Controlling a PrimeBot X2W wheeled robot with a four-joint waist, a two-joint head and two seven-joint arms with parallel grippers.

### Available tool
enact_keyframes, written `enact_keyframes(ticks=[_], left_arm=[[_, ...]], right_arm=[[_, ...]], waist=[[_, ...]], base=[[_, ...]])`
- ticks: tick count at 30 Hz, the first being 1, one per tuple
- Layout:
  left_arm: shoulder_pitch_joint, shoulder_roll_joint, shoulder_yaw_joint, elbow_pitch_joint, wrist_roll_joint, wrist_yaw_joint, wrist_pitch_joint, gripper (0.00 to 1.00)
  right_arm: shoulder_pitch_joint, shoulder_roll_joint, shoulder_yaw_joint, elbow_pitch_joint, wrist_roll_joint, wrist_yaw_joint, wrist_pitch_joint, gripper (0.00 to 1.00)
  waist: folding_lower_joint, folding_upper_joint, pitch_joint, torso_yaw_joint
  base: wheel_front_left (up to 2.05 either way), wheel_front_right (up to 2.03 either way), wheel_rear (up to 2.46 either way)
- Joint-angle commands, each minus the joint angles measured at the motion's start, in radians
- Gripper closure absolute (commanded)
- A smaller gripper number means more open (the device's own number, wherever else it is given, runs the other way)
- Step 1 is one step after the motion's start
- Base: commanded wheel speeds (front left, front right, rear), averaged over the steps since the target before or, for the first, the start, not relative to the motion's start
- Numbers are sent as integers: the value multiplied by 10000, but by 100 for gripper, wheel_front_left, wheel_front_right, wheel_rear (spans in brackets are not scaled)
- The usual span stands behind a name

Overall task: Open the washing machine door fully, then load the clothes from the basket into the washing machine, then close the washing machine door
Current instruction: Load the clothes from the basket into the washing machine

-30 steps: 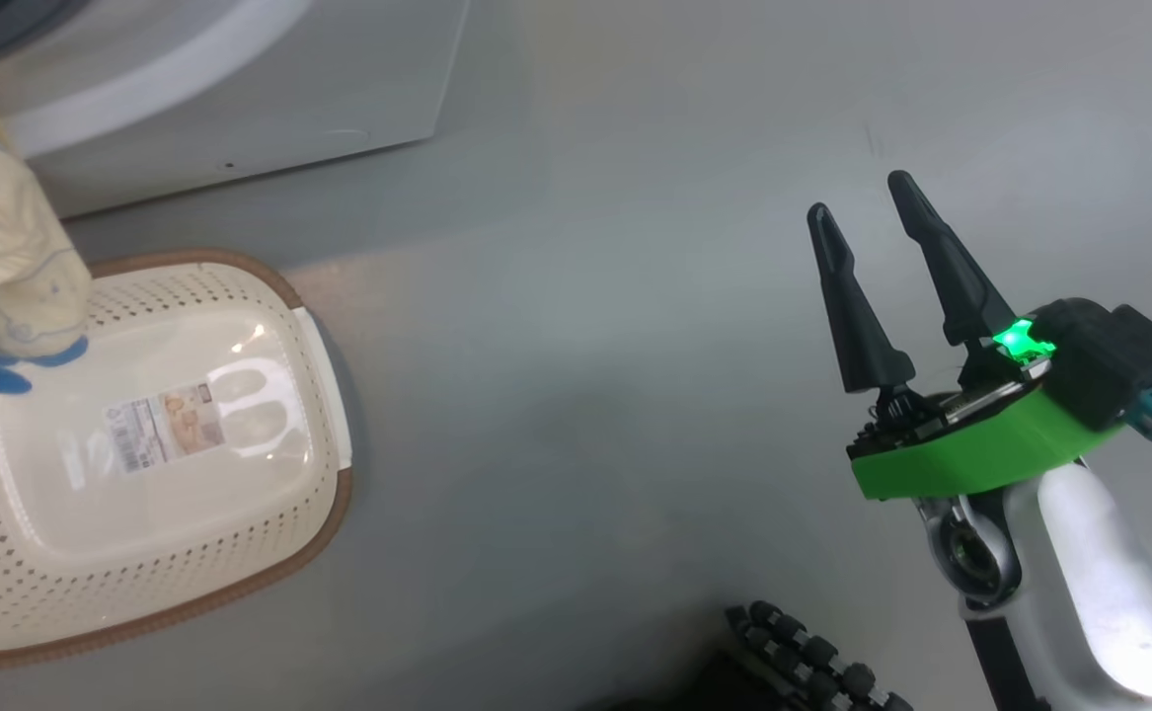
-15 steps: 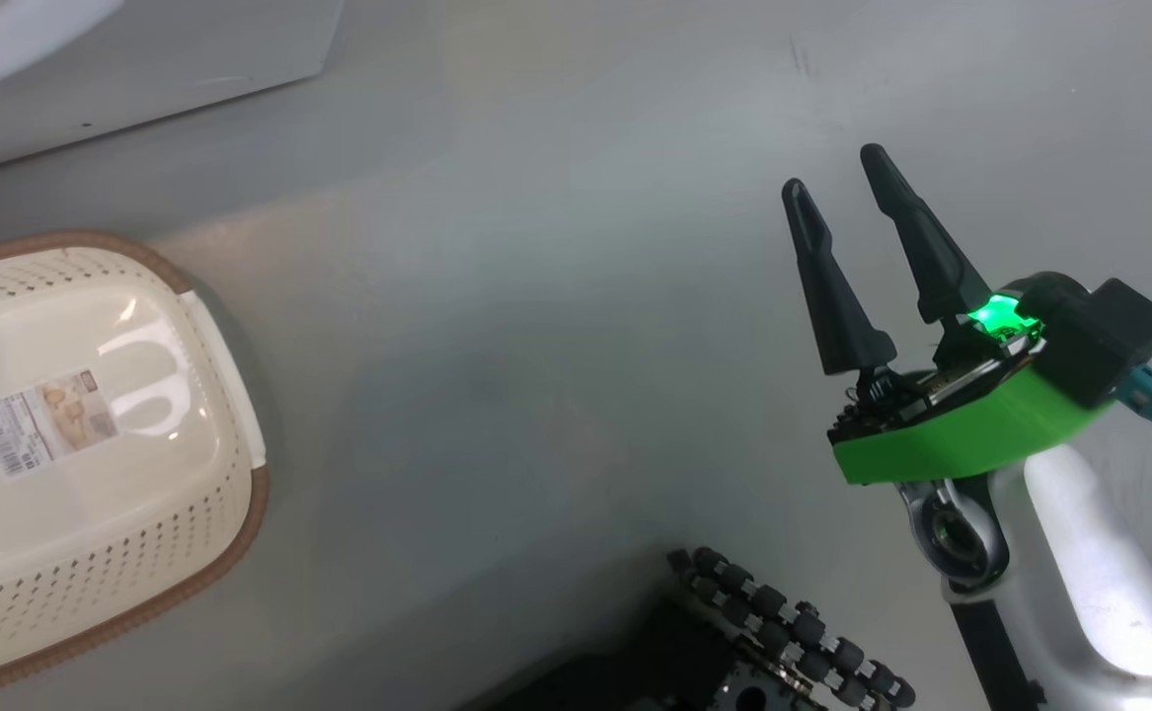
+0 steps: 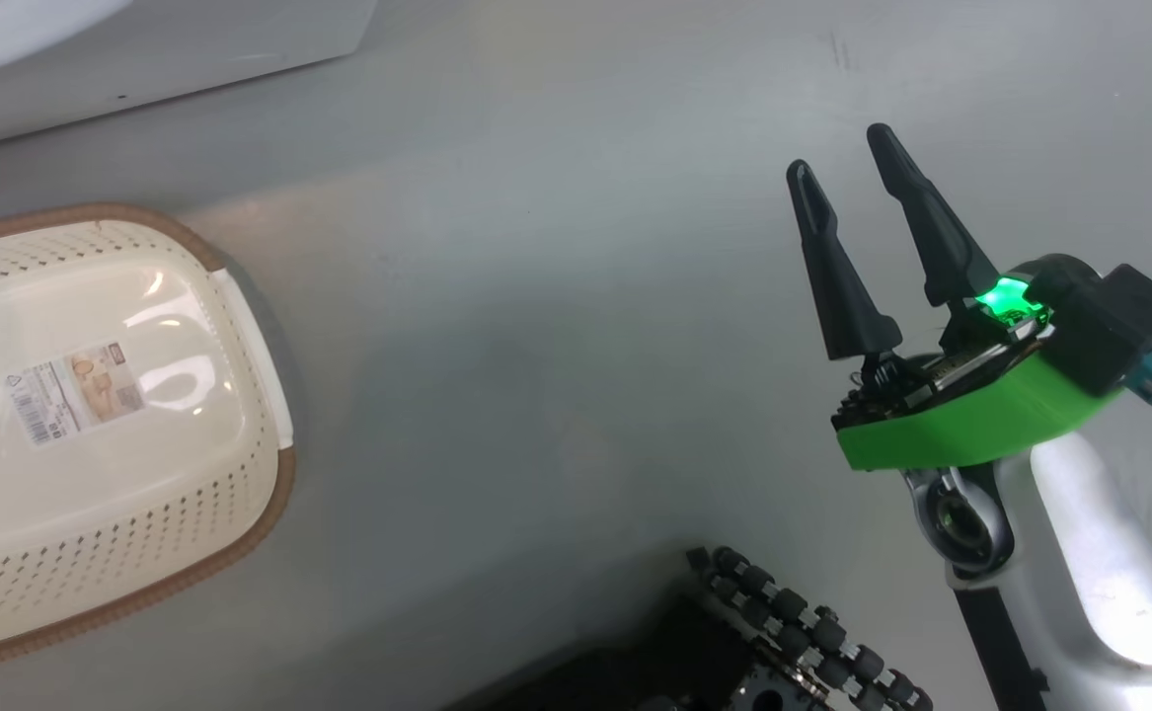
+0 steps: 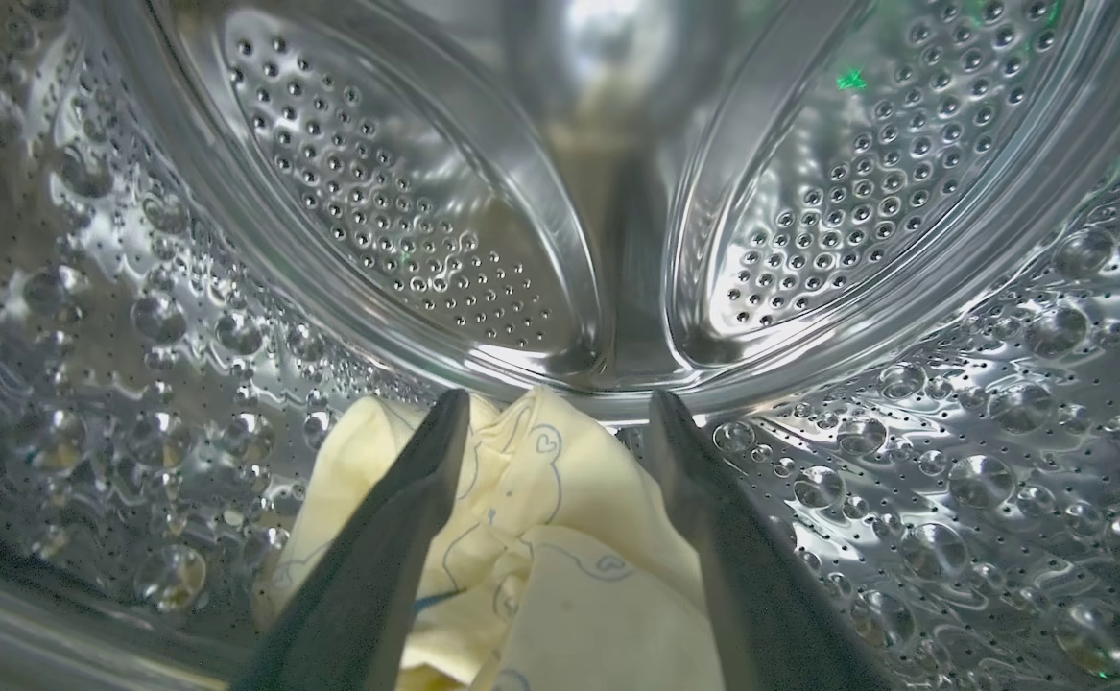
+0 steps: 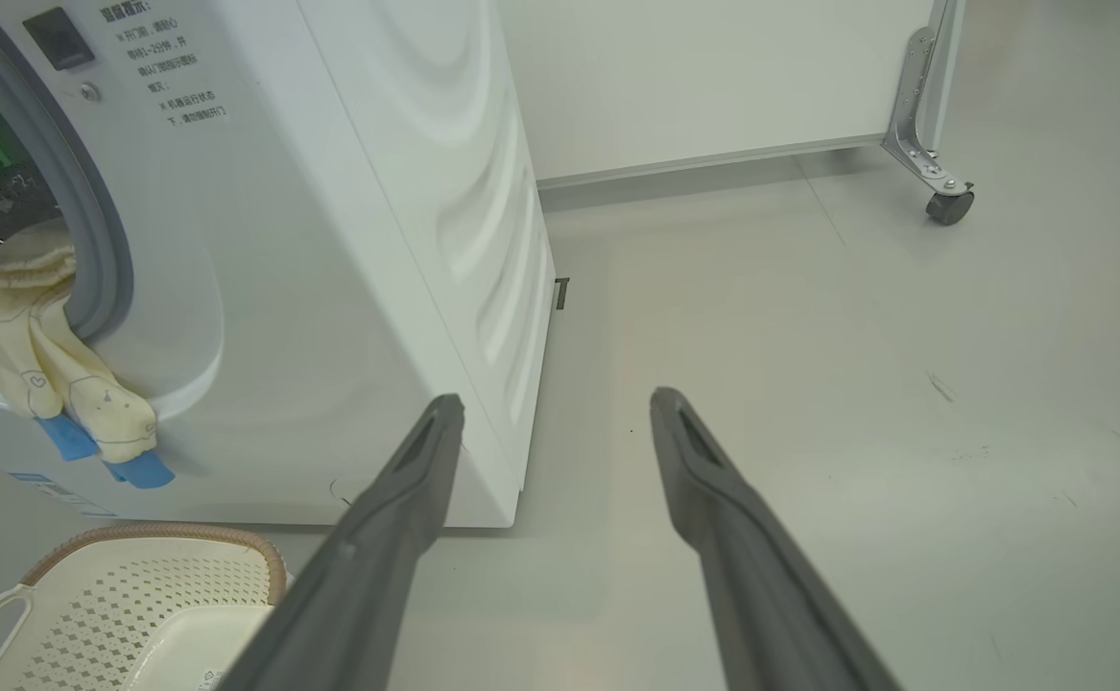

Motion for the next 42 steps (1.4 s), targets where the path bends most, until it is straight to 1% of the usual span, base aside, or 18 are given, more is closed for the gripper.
enact_keyframes(ticks=[1, 6, 10, 12, 16, 20, 25, 29, 32, 33, 37, 42], left_arm=[[130, 345, 219, -232, -98, 129, -114, 0], [728, 179, 258, -254, -243, 376, -274, 0], [1174, -6, 294, -429, -397, 469, -453, 0], [1500, -209, 411, -579, -606, 557, -656, 0], [2262, -454, 458, -978, -662, 909, -1134, 0], [3189, -788, 586, -1634, -868, 1158, -1744, 0], [4634, -1116, 600, -2660, -929, 1577, -2336, 0], [5845, -1496, 653, -3721, -1046, 1952, -2799, 0], [6899, -1608, 698, -4598, -914, 2378, -3061, 0], [7649, -1769, 663, -5251, -859, 2645, -3148, 0], [9026, -2024, 488, -6472, -664, 3106, -3252, 0], [10372, -2190, 170, -7493, -442, 3541, -3207, 0]], right_arm=[[138, -47, 3, -306, -94, -29, -94, 0], [144, -47, -172, -298, -253, -29, -95, 0], [148, -47, -296, -330, -327, -29, -95, 0], [155, -47, -361, -337, -398, -29, -95, 0], [217, -47, -554, -335, -606, -29, -95, 0], [330, -47, -832, -327, -856, -29, -95, 0], [459, -47, -1122, -310, -1146, -29, -95, 0], [584, -47, -1344, -302, -1362, -29, -80, 0], [679, -47, -1352, -271, -1523, -29, -32, 0], [788, -56, -1380, -268, -1642, -29, 41, 0], [1022, -104, -1525, -299, -1791, -29, 185, 0], [1236, -168, -1610, -384, -1922, -29, 354, 0]], waist=[[0, 0, -23, 130], [0, 0, -142, 386], [0, 0, -246, 572], [0, 0, -346, 699], [0, 0, -602, 981], [0, 0, -941, 1286], [0, 0, -1415, 1652], [0, 0, -1774, 1989], [0, 0, -2117, 2142], [0, 0, -2314, 2268], [0, 0, -2678, 2524], [0, 0, -3092, 2737]], base=[[0, 0, 0], [0, 0, 0], [0, 0, 0], [0, 0, 0], [0, 0, 0], [0, 0, 0], [0, 0, 0], [0, 0, 0], [0, 0, 0], [0, 0, 0], [0, 0, 0], [0, 0, 0]])
